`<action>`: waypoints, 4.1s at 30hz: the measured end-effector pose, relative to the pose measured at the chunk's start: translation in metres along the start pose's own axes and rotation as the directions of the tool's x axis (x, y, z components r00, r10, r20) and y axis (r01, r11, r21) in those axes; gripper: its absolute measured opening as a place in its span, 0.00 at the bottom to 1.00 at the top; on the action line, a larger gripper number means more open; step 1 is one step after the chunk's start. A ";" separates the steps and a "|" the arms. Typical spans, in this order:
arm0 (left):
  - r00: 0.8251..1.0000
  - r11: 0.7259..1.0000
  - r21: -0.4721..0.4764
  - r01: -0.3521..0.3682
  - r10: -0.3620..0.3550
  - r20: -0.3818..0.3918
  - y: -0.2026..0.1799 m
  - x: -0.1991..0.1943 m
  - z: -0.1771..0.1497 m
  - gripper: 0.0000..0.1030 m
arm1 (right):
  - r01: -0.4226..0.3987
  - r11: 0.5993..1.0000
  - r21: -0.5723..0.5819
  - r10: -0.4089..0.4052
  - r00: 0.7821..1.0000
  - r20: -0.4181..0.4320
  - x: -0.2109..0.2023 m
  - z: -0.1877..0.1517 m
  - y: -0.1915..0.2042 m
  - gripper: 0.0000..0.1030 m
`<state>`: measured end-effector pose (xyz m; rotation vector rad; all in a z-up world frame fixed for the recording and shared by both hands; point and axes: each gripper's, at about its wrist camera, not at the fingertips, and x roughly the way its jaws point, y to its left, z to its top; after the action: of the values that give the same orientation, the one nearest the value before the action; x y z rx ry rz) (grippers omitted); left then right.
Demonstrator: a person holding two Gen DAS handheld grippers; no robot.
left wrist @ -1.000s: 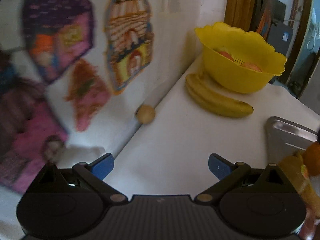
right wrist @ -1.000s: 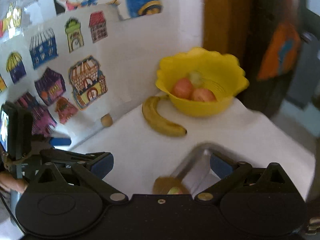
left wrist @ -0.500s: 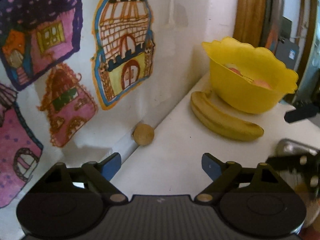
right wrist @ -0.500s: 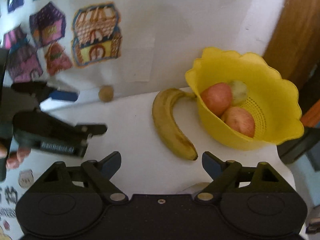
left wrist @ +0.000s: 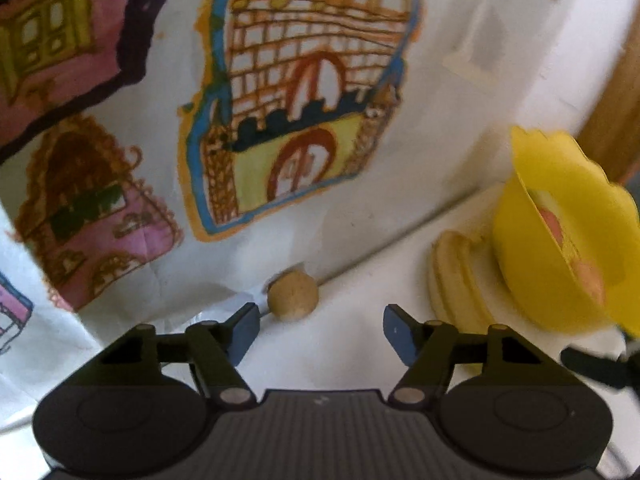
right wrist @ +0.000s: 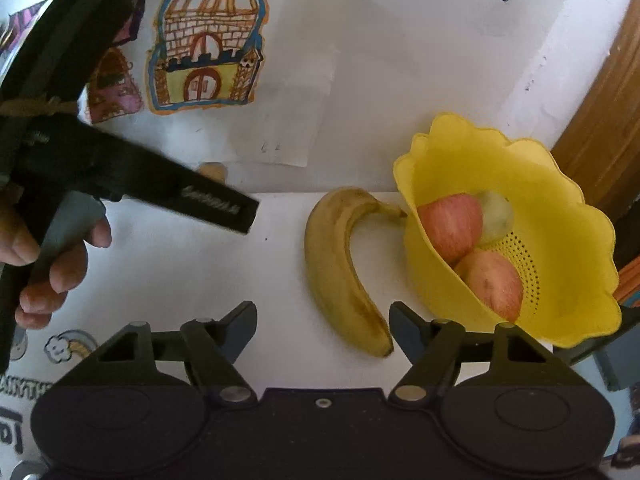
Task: Organize fruits
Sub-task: 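Close the left gripper on the small brown kiwi while the right grasps the banana, then carry the kiwi in the left gripper to the tray while the right carries the banana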
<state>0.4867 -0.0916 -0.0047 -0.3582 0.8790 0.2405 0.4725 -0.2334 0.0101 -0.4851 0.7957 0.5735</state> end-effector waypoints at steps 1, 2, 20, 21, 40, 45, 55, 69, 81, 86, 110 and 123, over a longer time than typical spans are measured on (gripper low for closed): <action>1.000 1.000 -0.023 -0.007 0.007 0.001 -0.001 0.001 0.002 0.67 | 0.005 1.000 0.001 -0.005 1.000 -0.004 0.005 0.001 0.001 0.72; 1.000 0.999 -0.041 -0.012 0.012 0.001 -0.001 0.003 0.003 0.65 | 0.003 1.000 0.004 -0.003 1.000 -0.009 0.010 0.003 0.001 0.72; 0.998 0.983 -0.177 -0.052 0.055 0.012 0.011 0.002 0.011 0.40 | -0.015 1.000 0.012 0.015 1.000 0.006 0.046 0.007 0.009 0.86; 0.999 0.980 -0.193 -0.045 0.049 0.016 0.014 0.003 0.011 0.38 | -0.018 1.000 0.010 0.018 1.000 0.006 0.047 0.008 0.009 0.86; 1.000 0.987 -0.161 -0.005 0.008 0.016 0.028 -0.006 0.004 0.29 | 0.034 0.994 0.100 -0.032 0.999 -0.026 0.053 0.016 -0.002 0.49; 1.000 0.996 -0.088 0.023 -0.023 0.003 0.028 -0.015 -0.002 0.29 | 0.002 0.997 0.083 0.002 0.999 -0.052 0.043 0.017 0.004 0.38; 0.996 0.998 0.028 0.054 -0.052 -0.068 0.046 -0.028 -0.009 0.29 | -0.086 0.990 0.114 0.096 0.992 -0.080 0.013 0.008 0.041 0.33; 0.985 0.986 0.156 0.059 -0.031 -0.171 0.087 -0.062 -0.023 0.29 | -0.114 0.980 0.161 0.135 0.983 -0.127 -0.033 -0.001 0.116 0.33; 0.978 0.973 0.202 0.115 -0.076 -0.194 0.095 -0.056 -0.028 0.30 | 0.035 0.945 0.325 0.004 0.993 -0.119 -0.026 -0.002 0.133 0.42; 0.975 0.963 0.231 0.139 -0.093 -0.199 0.101 -0.061 -0.029 0.31 | 0.077 0.887 0.456 -0.042 0.995 -0.088 -0.014 -0.005 0.135 0.43; 0.985 0.961 0.250 0.119 -0.082 -0.151 0.121 -0.104 -0.025 0.29 | 0.135 0.881 0.454 -0.161 0.987 0.020 -0.052 -0.025 0.192 0.34; 0.987 0.959 0.256 0.120 -0.087 -0.138 0.119 -0.108 -0.027 0.29 | 0.151 0.892 0.427 -0.186 0.982 0.041 -0.075 -0.030 0.212 0.34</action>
<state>0.3592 0.0003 0.0401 -0.1714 0.9993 0.0018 0.2793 -0.1153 0.0101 -0.1260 0.7651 0.2437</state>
